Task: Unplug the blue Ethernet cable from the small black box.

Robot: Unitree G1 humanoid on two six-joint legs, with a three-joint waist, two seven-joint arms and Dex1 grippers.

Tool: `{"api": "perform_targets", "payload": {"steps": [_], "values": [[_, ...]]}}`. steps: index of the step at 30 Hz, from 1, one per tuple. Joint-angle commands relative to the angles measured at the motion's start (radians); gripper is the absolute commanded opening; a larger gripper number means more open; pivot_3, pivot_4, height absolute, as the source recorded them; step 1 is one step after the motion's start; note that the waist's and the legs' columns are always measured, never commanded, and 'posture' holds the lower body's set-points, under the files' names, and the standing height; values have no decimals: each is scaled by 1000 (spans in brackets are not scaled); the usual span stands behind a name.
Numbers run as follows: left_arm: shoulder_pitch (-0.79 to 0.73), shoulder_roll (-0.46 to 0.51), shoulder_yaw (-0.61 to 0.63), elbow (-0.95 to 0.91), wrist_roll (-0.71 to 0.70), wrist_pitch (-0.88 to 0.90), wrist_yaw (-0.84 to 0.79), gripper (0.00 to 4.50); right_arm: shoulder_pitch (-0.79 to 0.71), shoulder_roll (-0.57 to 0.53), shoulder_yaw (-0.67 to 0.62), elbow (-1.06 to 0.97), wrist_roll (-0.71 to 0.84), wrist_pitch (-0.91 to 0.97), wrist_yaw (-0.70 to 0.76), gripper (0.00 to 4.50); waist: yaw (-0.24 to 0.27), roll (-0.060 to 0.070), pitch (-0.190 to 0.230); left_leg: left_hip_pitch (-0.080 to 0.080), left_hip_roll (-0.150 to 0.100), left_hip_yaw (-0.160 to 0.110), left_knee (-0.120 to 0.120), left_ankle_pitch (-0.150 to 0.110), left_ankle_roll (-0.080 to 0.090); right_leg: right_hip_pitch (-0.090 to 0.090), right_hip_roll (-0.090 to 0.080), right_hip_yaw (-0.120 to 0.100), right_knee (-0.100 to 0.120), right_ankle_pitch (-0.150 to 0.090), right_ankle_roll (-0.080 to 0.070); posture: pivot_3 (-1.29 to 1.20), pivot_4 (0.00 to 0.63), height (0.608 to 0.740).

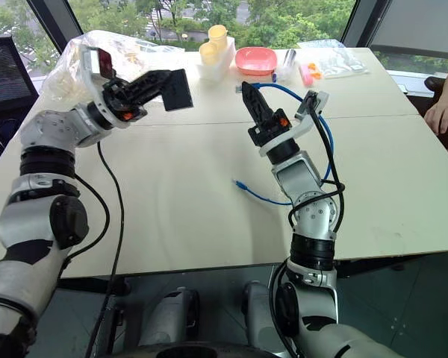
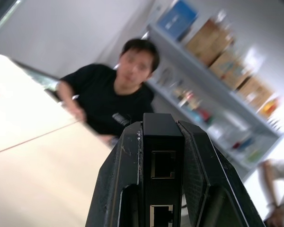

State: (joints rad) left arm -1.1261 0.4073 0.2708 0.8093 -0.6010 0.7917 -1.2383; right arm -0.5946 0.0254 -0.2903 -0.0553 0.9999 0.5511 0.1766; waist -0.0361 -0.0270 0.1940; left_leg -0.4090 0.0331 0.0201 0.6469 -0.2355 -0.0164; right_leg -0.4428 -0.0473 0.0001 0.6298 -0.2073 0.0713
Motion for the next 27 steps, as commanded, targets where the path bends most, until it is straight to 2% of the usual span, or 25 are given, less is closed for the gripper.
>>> {"api": "perform_targets", "payload": {"steps": [1, 5, 8, 14, 15, 19, 24, 26, 27], "values": [[15, -66, -30, -66, 57, -162, 95, 489, -37, -5, -40, 89, -47, -28, -107, 26, 3, 0, 0, 0, 0, 0, 0, 0, 0, 0, 0, 0, 0, 0, 0, 0, 150, 740], [68, -148, -89, -108, 139, -339, 176, 489, -60, -35, -92, 191, -85, -26, -227, 26, 10, 0, 0, -1, 0, 1, 0, 0, 0, 0, 0, 1, -1, 0, 0, 0, 150, 740], [101, -217, -131, -75, 229, -540, 273, 489, -51, -89, -94, 226, -141, 17, -298, 1125, 16, 0, 0, -1, 0, 2, -1, 0, 0, -1, 0, 1, -1, 0, 0, 0, 150, 740], [94, -271, -165, 59, 333, -775, 378, 489, -19, -118, -86, 165, -145, 135, -365, 4086, 18, 0, 0, -1, 0, 2, -1, 0, 1, -1, 1, 2, -1, 0, 0, 0, 150, 740], [92, -279, -171, 87, 349, -806, 393, 489, 2, -131, -67, 125, -137, 186, -361, 4429, 19, 0, 0, -1, 0, 2, -1, 0, 1, -1, 1, 2, -1, 0, 0, 0, 150, 740], [96, -303, -195, 191, 412, -923, 453, 489, 93, -185, 23, -76, -93, 377, -334, 4429, 22, 0, 0, -1, 0, 2, 0, -2, 3, -1, 1, 1, -1, 0, 1, 0, 150, 740], [94, -325, -188, 298, 440, -991, 492, 489, 154, -187, 51, -190, -90, 408, -309, 4429, 22, 0, 0, -2, 0, 2, 0, -2, 4, -1, 1, 1, -2, -1, 1, 0, 150, 740], [93, -330, -185, 323, 443, -987, 481, 1504, 167, -182, 54, -187, -118, 382, -300, 4500, 22, 0, 0, -2, 0, 2, 1, -2, 4, -1, 1, 1, -2, -1, 1, 0, 150, 740], [92, -331, -185, 330, 446, -989, 477, 1710, 171, -180, 55, -185, -127, 373, -298, 4500, 22, 0, 0, -1, 0, 2, 1, -2, 4, -1, 1, 1, -2, -1, 1, 0, 150, 740]]}}
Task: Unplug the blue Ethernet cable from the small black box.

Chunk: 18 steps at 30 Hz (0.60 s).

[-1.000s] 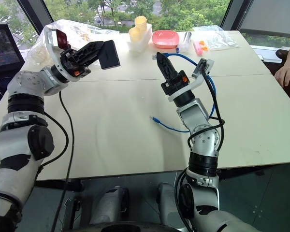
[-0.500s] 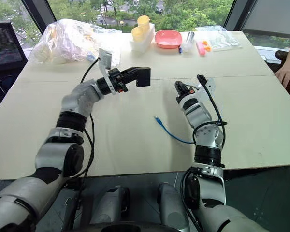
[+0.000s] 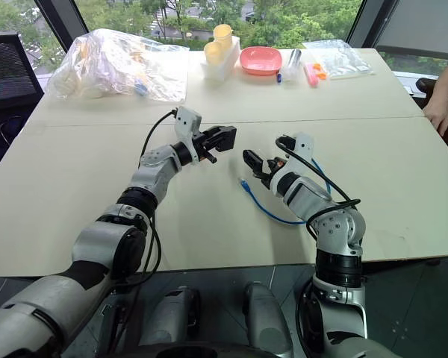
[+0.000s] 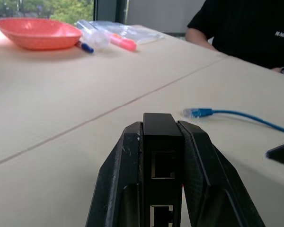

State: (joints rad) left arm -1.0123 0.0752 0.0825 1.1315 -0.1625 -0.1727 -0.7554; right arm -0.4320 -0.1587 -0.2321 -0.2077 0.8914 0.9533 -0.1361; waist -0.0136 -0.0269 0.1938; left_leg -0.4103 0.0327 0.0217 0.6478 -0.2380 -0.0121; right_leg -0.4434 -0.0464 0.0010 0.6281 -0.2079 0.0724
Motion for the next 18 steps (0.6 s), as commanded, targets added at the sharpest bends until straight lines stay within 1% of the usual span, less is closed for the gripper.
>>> {"api": "perform_targets", "payload": {"steps": [1, 2, 4, 6, 8, 11, 14, 15, 18], "values": [[-22, 1, 2, 12, 10, -27, -11, 2098, 10, 6, -3, -32, -25, -35, 17, 4500, 0, 0, 0, 0, 0, 0, 0, 0, 0, 0, 0, 0, 0, 0, 0, 0, 150, 740], [-23, 2, 2, 15, 12, -30, -14, 2446, 11, 8, -3, -33, -29, -38, 19, 4500, 0, 0, 0, 0, 0, 0, 0, 0, 0, 0, 0, 0, 0, 0, 0, 0, 150, 740], [-21, 8, 5, 13, 11, -32, -16, 2977, 20, 10, -2, -35, -40, -53, 32, 4500, -1, 0, 0, 0, 0, 0, 0, 0, 0, 0, 0, 0, 0, 0, 0, 0, 150, 740], [-22, 28, 9, -9, 1, 3, -40, 3512, 27, 12, 1, -39, -48, -66, 44, 4500, -1, 0, 0, 0, 0, 0, 0, 0, 0, 0, 0, 0, 0, 0, 0, 0, 150, 740], [-11, 64, 17, -97, -28, 69, -87, 4034, 39, 1, 6, -53, -61, -77, 67, 4500, -4, 0, 0, 0, 0, 0, 0, 0, 0, 0, 0, 0, 0, 0, 0, 0, 150, 740], [38, 114, 17, -289, -61, 177, -115, 4034, 56, -21, 9, -72, -74, -93, 111, 4500, -5, 0, 0, 0, 0, 0, -1, 0, 0, 0, 0, 0, 0, 0, 0, 0, 150, 740], [128, 196, 39, -606, -160, 428, -130, 4034, 83, -68, 12, -99, -99, -132, 183, 4500, -6, 0, 0, 0, 1, 0, -1, 0, 0, 0, 0, 0, 0, 0, 0, 0, 150, 740], [152, 213, 44, -684, -189, 495, -124, 4034, 91, -78, 12, -106, -103, -140, 199, 4500, -7, 0, 0, 0, 1, 0, -1, 0, 0, 0, 0, 0, 0, 0, 0, 0, 150, 740], [288, 351, 77, -990, -313, 773, -136, 4034, 137, -141, -4, -146, -107, -176, 292, 4500, -9, 0, 0, 0, 1, 0, -1, 0, 0, 0, 0, 0, 0, 0, 0, 0, 150, 740]]}}
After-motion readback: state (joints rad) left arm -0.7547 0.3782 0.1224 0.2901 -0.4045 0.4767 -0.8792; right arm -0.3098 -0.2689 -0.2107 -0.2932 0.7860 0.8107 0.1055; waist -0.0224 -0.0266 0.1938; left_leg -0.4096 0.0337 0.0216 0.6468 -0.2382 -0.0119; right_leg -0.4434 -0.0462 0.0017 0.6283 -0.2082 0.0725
